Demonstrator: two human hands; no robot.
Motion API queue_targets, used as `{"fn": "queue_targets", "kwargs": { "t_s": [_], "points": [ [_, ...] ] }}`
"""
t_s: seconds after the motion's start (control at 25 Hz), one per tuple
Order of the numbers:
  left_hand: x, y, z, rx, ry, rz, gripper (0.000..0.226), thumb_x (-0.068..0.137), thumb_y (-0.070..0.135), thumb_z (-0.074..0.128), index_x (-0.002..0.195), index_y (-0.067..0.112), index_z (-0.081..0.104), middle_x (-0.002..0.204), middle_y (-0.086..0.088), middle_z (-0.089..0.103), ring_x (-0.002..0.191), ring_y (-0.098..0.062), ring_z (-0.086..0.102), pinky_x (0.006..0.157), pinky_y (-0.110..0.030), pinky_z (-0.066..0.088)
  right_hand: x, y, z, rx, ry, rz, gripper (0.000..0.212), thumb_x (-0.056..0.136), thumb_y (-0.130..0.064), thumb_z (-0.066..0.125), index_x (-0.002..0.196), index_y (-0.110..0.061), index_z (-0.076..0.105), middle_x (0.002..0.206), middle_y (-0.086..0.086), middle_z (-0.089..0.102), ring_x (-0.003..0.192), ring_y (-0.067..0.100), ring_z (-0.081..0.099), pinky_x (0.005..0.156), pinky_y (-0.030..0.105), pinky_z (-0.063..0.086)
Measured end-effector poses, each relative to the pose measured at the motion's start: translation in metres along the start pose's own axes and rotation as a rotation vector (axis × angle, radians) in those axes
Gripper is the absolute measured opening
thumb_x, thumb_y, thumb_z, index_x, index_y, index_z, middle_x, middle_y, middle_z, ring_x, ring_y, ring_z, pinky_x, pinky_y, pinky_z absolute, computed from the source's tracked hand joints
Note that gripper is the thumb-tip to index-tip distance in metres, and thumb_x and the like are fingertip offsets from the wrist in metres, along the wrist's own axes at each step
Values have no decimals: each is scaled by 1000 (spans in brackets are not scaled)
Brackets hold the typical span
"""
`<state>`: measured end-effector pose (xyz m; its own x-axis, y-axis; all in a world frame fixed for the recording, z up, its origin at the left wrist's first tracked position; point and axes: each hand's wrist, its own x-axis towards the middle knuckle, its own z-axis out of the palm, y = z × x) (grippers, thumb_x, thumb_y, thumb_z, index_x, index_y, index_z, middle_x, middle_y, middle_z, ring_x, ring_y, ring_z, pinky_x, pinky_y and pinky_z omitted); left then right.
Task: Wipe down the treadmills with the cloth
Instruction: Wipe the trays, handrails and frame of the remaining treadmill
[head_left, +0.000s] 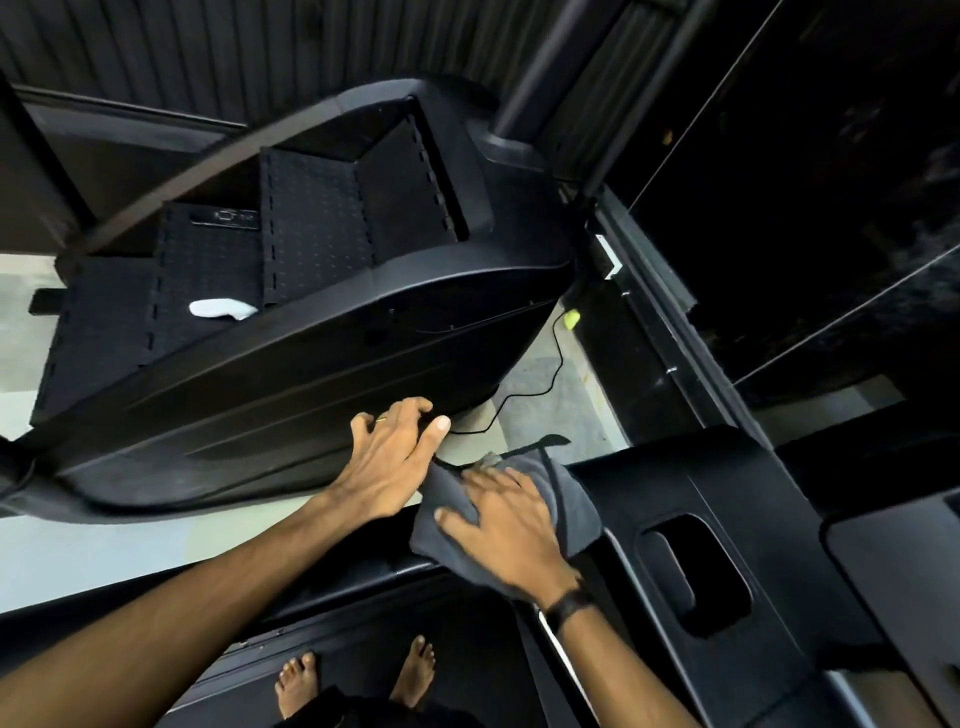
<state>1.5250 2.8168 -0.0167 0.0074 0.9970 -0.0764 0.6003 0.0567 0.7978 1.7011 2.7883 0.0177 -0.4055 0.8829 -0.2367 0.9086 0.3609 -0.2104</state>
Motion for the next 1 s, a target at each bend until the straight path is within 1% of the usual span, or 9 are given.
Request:
{"fn": "queue_targets", "kwargs": {
  "t_s": [0.12,0.2,0.28,0.4,0.48,0.6,0.68,0.8,1.0],
  "points": [
    [-4,-5,-4,-10,10,-16,44,105,48,26,136,21,43,133,0,54,123,-7,44,115,-41,11,-8,67,-5,-141,174,114,49,90,-56,34,113,-26,65,118,-5,67,116,18,55,111,39,30],
    [-11,-10,-6,-7,22,-17,46,105,49,25,135,20,43,128,1,55,122,-8,46,115,-41,12,19,101,-19,-224,35,408,62,87,-63,30,114,-22,68,123,3,67,122,25,52,113,46,29],
    [-18,-11,-5,-2,10,-17,47,105,50,24,135,20,43,124,4,55,123,-10,47,115,-41,12,45,93,-27,-180,-146,520,64,90,-63,35,115,-16,70,126,11,67,125,31,51,113,48,27],
    [-24,-7,0,2,-28,-1,53,103,56,21,137,21,41,132,3,54,126,-10,45,115,-41,11,46,34,-15,-111,-154,371,55,96,-57,40,114,-15,70,125,13,67,126,31,52,113,46,27],
    [-22,-7,2,-2,-55,19,70,93,67,12,137,22,41,136,2,54,127,-10,45,113,-40,11,9,-5,4,-55,-11,209,53,96,-57,40,125,-20,65,135,6,62,135,27,45,118,45,19],
    [-20,-4,6,-31,-45,31,79,86,70,6,136,22,43,132,1,56,122,-9,45,113,-41,14,-57,-30,38,-78,260,166,72,96,-68,32,151,-23,43,158,-1,41,152,26,24,122,47,7],
    [-22,0,8,-52,-36,29,79,85,70,7,136,21,44,130,2,56,115,-6,42,113,-41,15,-84,-28,54,-219,323,261,92,84,-78,48,155,-22,35,160,6,36,149,34,29,119,53,22],
    [-25,6,10,-43,-53,57,83,82,70,5,136,21,44,130,2,56,113,-4,41,112,-39,14,-78,-30,55,-324,169,512,130,50,-70,85,153,-10,33,153,24,39,134,47,44,96,57,49],
    [-26,18,14,-9,-23,109,78,85,69,8,134,21,44,129,2,57,121,-7,46,112,-37,11,-43,-38,33,-393,85,665,99,63,-39,82,139,-4,29,135,28,38,99,36,58,82,42,54]
  ]
}}
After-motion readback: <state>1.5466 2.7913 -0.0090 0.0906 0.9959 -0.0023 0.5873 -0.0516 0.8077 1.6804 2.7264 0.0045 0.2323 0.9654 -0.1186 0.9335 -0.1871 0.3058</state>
